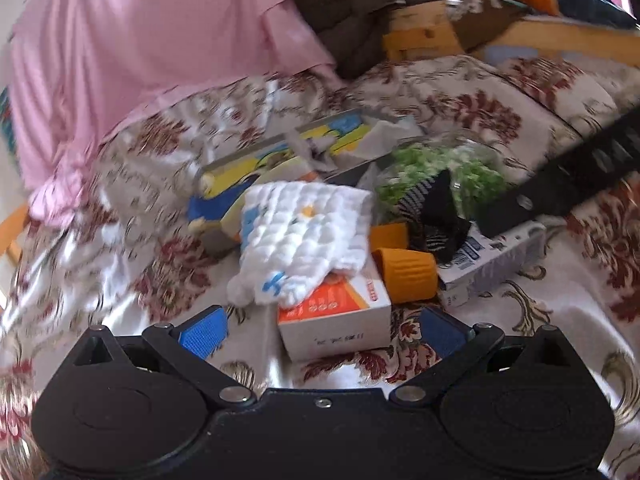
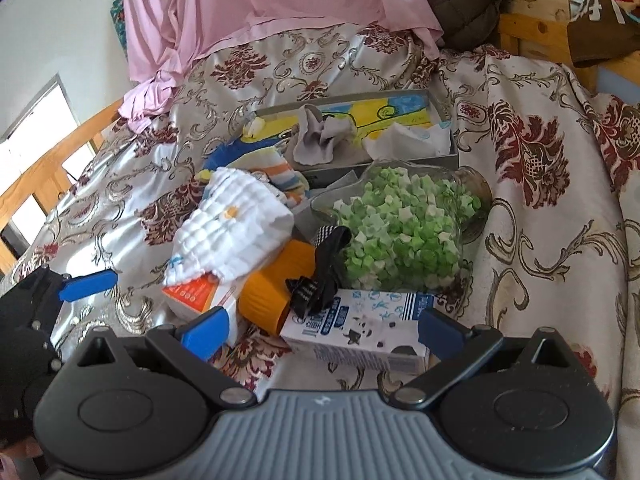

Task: Organize soft objects
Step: 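Grasp the orange roll with the left gripper while the right gripper grasps the striped sock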

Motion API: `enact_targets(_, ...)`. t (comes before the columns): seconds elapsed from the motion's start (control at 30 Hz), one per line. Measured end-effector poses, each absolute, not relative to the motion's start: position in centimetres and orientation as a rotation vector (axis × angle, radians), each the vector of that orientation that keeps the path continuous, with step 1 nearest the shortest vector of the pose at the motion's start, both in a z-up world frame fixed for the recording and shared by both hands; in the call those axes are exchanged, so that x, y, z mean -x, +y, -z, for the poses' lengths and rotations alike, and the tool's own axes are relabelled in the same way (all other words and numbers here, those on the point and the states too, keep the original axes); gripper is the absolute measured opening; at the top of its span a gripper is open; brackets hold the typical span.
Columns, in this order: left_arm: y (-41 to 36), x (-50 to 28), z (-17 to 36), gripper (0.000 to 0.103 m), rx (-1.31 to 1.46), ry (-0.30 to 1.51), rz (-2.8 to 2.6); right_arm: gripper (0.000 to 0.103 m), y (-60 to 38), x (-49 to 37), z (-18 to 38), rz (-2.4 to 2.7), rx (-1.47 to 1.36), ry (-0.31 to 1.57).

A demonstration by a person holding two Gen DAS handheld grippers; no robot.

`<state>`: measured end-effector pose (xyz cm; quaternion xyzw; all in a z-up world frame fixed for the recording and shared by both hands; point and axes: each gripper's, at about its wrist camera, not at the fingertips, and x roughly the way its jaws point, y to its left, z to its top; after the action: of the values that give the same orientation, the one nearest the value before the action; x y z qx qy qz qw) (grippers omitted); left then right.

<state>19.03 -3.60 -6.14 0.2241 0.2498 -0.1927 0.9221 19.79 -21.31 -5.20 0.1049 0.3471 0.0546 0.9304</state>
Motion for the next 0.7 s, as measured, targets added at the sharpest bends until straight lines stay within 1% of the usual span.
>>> enact_targets(0.1, -4.2, -18.8, 6.4, 0.102, -0.526, 0.476, 0.437, 0.101, -21.7, -20.5, 5.5, -0.11, -0.261, 0.716)
enact_targets(0.3, -5.6, -18.6, 6.8, 0.101, -0.651, 0.39, 0.534, 0.091, -22.2, -21.9, 6.3, -0.1, -0.324, 0.727)
enact_targets(0.37, -6.0, -18.7, 6.9, 0.099, -0.681, 0.368, 0.567, 0.086, -21.9, -22.2, 6.5, -0.1, -0.324, 0.728)
enact_targets(0.43, -6.3, -18.9, 7.1, 0.096, -0.709, 0.35, 0.6, 0.078, -21.6, -22.6, 6.6, -0.106, -0.315, 0.729)
enact_targets(0.47, -6.5, -19.1, 7.1, 0.096, -0.721, 0.347, 0.619, 0.076, -21.4, -22.7, 6.6, -0.107, -0.312, 0.73)
enact_targets(0.53, -6.8, -19.4, 7.4, 0.093, -0.756, 0.336, 0.659, 0.067, -21.0, -23.0, 6.7, -0.114, -0.301, 0.733)
enact_targets(0.57, -6.9, -19.6, 7.5, 0.092, -0.783, 0.328, 0.683, 0.065, -20.8, -23.2, 6.7, -0.114, -0.294, 0.733)
enact_targets(0.63, -7.3, -19.8, 7.9, 0.087, -0.82, 0.329, 0.718, 0.058, -20.6, -23.5, 6.9, -0.116, -0.287, 0.739)
enact_targets(0.7, -7.5, -20.1, 8.2, 0.086, -0.846, 0.337, 0.763, 0.054, -20.6, -23.8, 7.0, -0.111, -0.289, 0.744)
